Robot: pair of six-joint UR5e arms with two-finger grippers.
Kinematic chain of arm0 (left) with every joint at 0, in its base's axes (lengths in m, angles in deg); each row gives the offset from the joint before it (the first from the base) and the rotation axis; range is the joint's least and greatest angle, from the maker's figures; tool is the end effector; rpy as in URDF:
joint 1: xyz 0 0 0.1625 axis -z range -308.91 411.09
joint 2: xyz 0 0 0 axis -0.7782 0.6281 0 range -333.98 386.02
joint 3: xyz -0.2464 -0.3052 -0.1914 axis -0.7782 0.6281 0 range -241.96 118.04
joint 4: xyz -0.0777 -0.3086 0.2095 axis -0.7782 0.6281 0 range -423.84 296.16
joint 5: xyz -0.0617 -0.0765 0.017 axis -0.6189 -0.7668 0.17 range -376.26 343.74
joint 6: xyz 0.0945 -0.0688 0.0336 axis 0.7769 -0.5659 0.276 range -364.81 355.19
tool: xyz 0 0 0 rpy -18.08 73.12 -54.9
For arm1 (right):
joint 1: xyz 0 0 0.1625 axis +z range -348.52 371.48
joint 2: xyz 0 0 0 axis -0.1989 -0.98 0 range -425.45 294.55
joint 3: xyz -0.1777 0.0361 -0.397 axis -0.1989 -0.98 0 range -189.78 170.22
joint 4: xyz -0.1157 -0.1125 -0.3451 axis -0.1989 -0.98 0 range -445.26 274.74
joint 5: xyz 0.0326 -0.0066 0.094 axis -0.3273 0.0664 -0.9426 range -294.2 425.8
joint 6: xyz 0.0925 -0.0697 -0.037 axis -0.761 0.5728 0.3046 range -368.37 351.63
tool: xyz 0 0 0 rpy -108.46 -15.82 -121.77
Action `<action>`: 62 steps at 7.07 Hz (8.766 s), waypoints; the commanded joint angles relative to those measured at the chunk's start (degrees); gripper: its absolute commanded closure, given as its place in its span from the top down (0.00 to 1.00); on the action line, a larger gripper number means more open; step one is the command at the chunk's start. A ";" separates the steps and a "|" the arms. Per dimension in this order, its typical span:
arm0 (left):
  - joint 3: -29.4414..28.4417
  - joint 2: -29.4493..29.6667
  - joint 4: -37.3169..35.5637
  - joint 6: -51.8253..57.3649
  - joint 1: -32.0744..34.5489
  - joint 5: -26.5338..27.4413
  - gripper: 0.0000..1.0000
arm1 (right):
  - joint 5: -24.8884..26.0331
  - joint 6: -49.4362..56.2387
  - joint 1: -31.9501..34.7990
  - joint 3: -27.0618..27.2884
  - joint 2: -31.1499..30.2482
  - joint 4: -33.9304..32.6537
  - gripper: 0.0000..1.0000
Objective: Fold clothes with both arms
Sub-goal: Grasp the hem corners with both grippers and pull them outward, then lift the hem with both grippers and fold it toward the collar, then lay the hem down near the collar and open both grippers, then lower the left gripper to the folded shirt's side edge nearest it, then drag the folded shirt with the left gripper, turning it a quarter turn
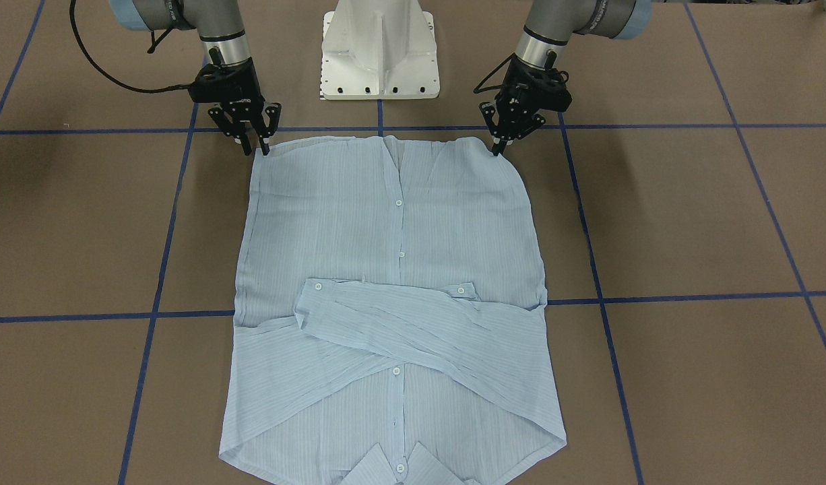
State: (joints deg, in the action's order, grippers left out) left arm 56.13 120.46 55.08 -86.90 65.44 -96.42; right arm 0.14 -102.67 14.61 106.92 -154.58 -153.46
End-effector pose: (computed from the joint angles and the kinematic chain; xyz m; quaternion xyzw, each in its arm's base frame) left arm 0.4342 -0.2702 0.3753 0.1706 0.4853 -0.0918 0.8526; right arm -0.4612 -0.2090 0.4301 0.1874 -0.4102 0.1455 0.8806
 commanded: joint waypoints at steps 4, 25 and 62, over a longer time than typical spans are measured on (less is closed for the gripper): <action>1.00 -0.93 -0.10 0.00 0.06 -0.17 0.00 | 0.89 0.17 -0.41 -1.22 0.27 0.00 0.00; -28.92 27.55 -4.88 16.88 22.74 -6.94 0.00 | -18.98 16.08 30.88 -15.59 27.07 -17.96 0.00; -10.85 0.74 3.07 29.46 18.56 -9.49 0.00 | -20.03 23.29 31.58 -14.22 25.14 -16.35 1.00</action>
State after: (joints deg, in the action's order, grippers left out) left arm 46.52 121.53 58.20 -64.13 78.52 -105.92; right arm -19.90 -79.40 46.58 92.67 -129.50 -169.81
